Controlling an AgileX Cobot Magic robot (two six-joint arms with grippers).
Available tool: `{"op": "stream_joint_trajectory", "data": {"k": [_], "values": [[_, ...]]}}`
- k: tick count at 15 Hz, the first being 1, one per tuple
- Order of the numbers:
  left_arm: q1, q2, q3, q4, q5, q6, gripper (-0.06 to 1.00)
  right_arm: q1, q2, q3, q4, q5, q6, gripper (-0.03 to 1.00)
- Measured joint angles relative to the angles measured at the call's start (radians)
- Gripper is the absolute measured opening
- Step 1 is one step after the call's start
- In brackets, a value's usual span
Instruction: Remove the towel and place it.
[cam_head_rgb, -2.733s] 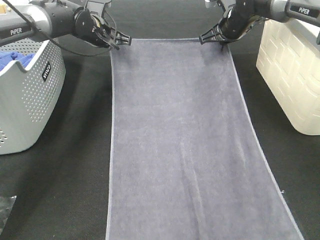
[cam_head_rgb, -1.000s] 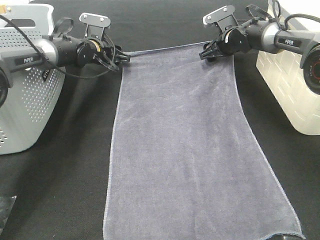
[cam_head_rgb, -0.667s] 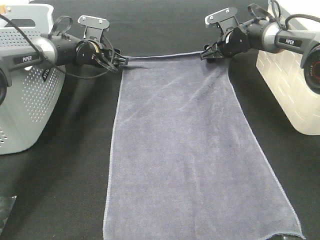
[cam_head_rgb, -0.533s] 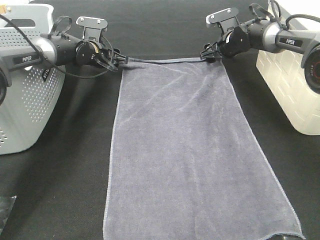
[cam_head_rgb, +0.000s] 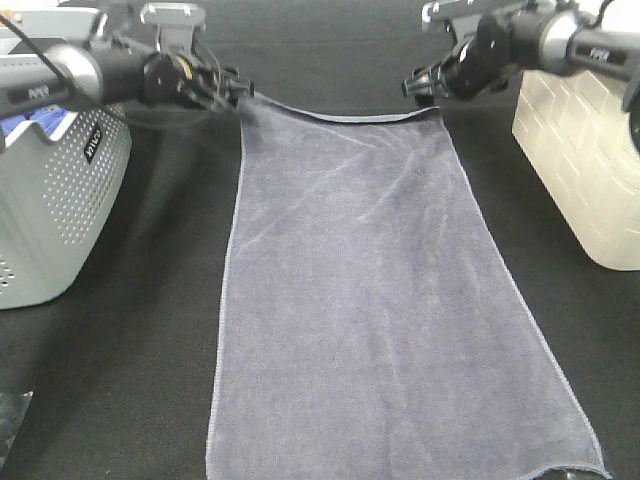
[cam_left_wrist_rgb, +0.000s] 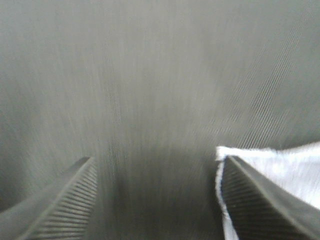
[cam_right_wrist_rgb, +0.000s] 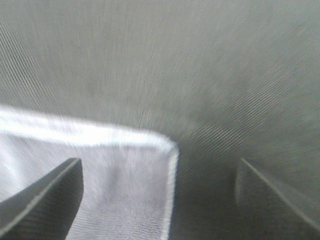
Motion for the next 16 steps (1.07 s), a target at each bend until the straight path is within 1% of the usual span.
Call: {"op": "stream_joint_trajectory", "data": {"k": [3,5,6,7,9,12,13,16], "values": [[0.000,-0.063,0.000,0.000,0.049,0.000,0.69,0.000,-0.072,0.000,0.032,0.054,0.000,0.78],[0.000,-0.109,0.000,0.000,0.118,0.000,0.69,0.000,-0.135,0.000,0.051,0.119,0.000,0.78],[0.000,-0.109,0.000,0.000,0.118,0.000,0.69,0.000,-0.135,0.000,0.051,0.119,0.000,0.78],[-0.001,-0.128,0.000,0.000,0.165,-0.001,0.69,0.000,-0.160,0.000,0.064,0.146,0.000,0.78],[-0.005,-0.184,0.000,0.000,0.277,0.000,0.69,0.000,-0.209,0.000,0.077,0.213,0.000,0.78],[-0.018,-0.303,0.000,-0.001,0.442,0.029,0.69,0.000,-0.293,0.000,0.095,0.362,0.000,0.78],[-0.024,-0.351,0.000,-0.003,0.515,0.049,0.69,0.000,-0.323,0.000,0.095,0.428,-0.001,0.78],[-0.029,-0.482,0.000,-0.019,0.781,0.078,0.69,0.000,-0.437,0.000,0.097,0.630,-0.001,0.78]]}}
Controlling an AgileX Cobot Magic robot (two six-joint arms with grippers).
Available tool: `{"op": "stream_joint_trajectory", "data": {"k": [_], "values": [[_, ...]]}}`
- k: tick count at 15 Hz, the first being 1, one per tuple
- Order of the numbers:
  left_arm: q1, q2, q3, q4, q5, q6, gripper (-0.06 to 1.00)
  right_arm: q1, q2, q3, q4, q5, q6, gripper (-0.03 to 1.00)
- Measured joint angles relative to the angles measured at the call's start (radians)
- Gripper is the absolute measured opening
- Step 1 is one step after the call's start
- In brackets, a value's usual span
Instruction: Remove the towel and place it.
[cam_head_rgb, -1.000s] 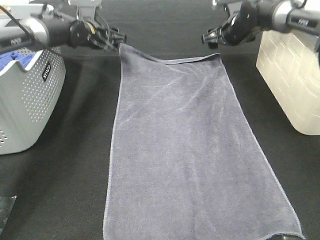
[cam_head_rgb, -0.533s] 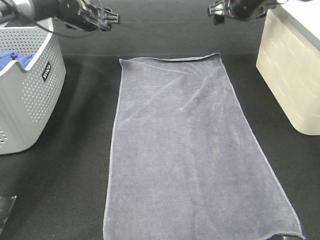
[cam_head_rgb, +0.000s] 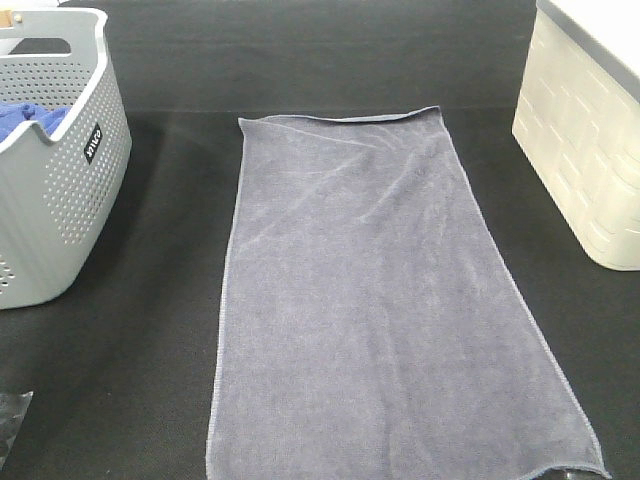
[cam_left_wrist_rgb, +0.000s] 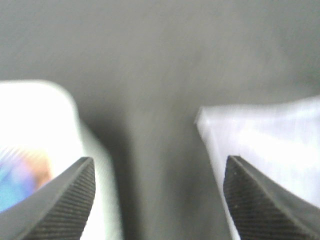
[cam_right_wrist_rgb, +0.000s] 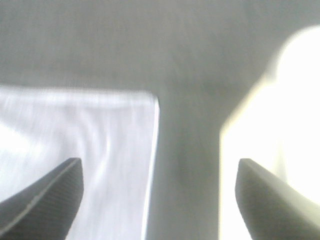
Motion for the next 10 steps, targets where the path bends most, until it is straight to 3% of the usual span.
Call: {"op": "stream_joint_trajectory", "data": {"k": [3,8,10], "values": [[0.000,-0.143,0.000,-0.003,0.251,0.074,0.69,0.000,-0.122,0.000,0.028,0.193,0.000,0.78],[0.000,-0.273,0.024,-0.023,0.258,0.087,0.62,0.000,-0.258,0.094,0.076,0.197,-0.011,0.78],[0.000,-0.435,0.214,-0.017,0.258,0.093,0.60,0.000,-0.403,0.269,0.076,0.197,-0.020,0.78]]}}
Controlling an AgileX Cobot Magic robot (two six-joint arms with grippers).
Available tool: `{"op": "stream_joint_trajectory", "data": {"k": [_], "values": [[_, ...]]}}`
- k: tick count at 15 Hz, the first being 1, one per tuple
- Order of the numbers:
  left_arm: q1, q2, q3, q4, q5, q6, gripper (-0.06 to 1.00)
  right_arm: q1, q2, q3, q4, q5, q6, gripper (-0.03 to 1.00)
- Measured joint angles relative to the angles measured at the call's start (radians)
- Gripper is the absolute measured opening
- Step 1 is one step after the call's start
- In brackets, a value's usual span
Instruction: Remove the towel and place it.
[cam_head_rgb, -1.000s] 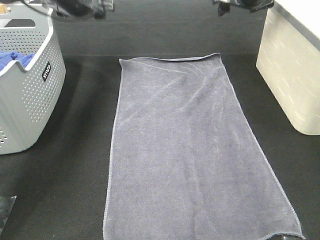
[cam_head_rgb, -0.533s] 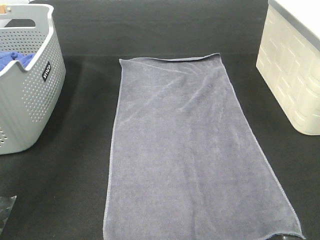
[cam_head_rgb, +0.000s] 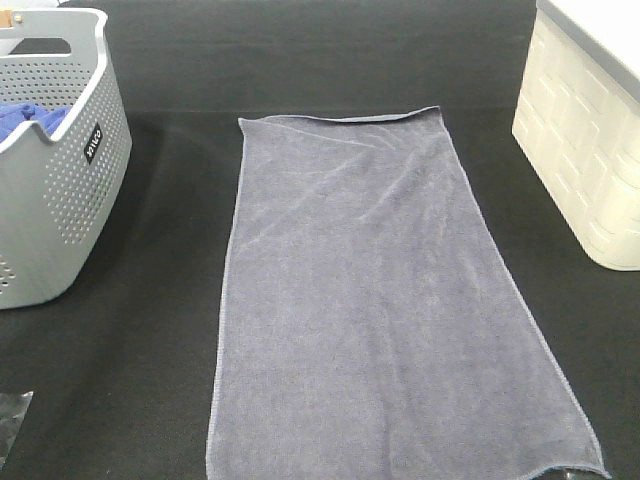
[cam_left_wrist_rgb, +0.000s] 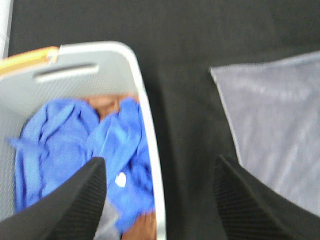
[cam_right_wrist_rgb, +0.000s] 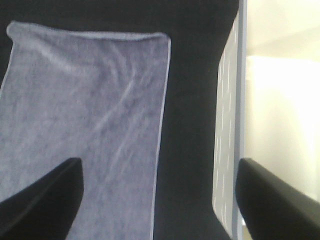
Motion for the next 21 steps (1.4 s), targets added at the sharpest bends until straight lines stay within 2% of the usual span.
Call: {"op": "stream_joint_trajectory", "data": {"k": [8,9,12,16,21], "values": [[0.000,-0.635,0.835,-0.057,0.005,-0.037,0.60,0.000,-0.491,0.717,0.000,0.007,-0.003,0.78],[0.000,-0.755,0.968,-0.074,0.006,-0.037,0.60,0.000,-0.572,0.843,0.000,0.007,-0.005,0.78],[0.000,-1.009,1.198,-0.124,0.007,-0.037,0.60,0.000,-0.754,1.056,0.000,0.008,-0.007,0.78],[0.000,-1.338,1.437,-0.143,-0.012,0.003,0.60,0.000,-1.012,1.245,0.000,0.004,-0.020,0.78],[0.000,-1.538,1.508,-0.229,-0.138,0.166,0.60,0.000,-1.354,1.389,0.009,-0.078,-0.123,0.78]]}}
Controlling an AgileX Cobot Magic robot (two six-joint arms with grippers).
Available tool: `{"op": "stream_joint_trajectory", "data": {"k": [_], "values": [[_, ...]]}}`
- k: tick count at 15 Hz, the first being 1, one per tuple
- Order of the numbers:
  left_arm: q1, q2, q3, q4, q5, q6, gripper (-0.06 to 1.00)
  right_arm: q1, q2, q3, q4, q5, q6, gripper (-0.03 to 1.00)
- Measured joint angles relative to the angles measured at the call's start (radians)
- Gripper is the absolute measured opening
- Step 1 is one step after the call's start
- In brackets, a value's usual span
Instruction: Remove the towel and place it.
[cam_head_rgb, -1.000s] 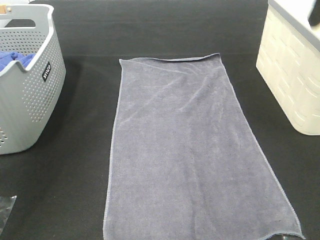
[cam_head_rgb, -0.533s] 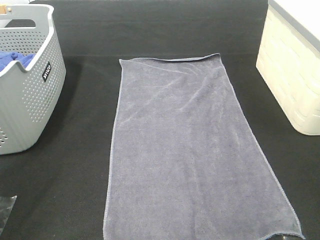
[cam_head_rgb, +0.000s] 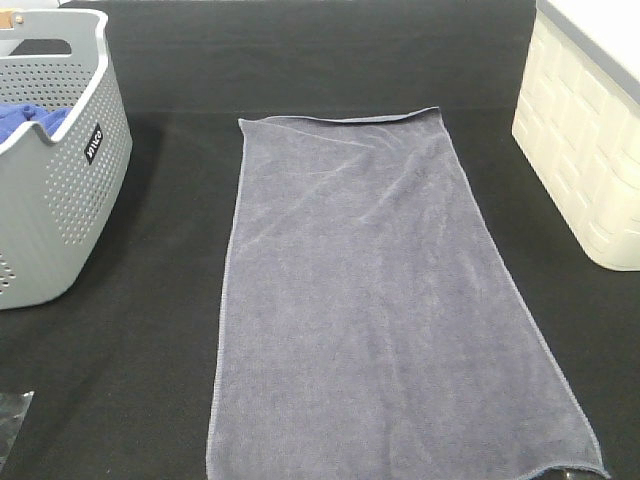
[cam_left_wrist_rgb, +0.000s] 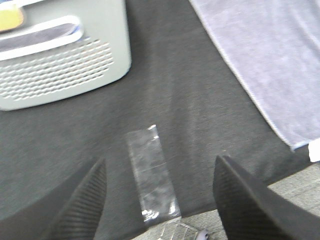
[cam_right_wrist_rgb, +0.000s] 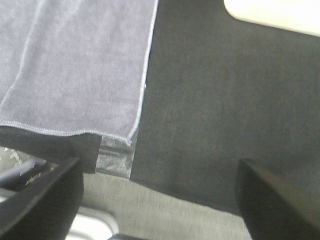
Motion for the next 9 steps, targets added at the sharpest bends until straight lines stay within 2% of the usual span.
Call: {"op": "stream_joint_trajectory", "data": {"k": [6,9], "values": [[0.000,0.000,0.007,-0.039,-0.017,0.058,0.60,0.000,-0.163,0.044,0.101,-0.059,-0.095,0.78],[0.000,0.000,0.007,-0.041,-0.018,0.059,0.60,0.000,-0.164,0.045,0.099,-0.061,-0.095,0.78]]}}
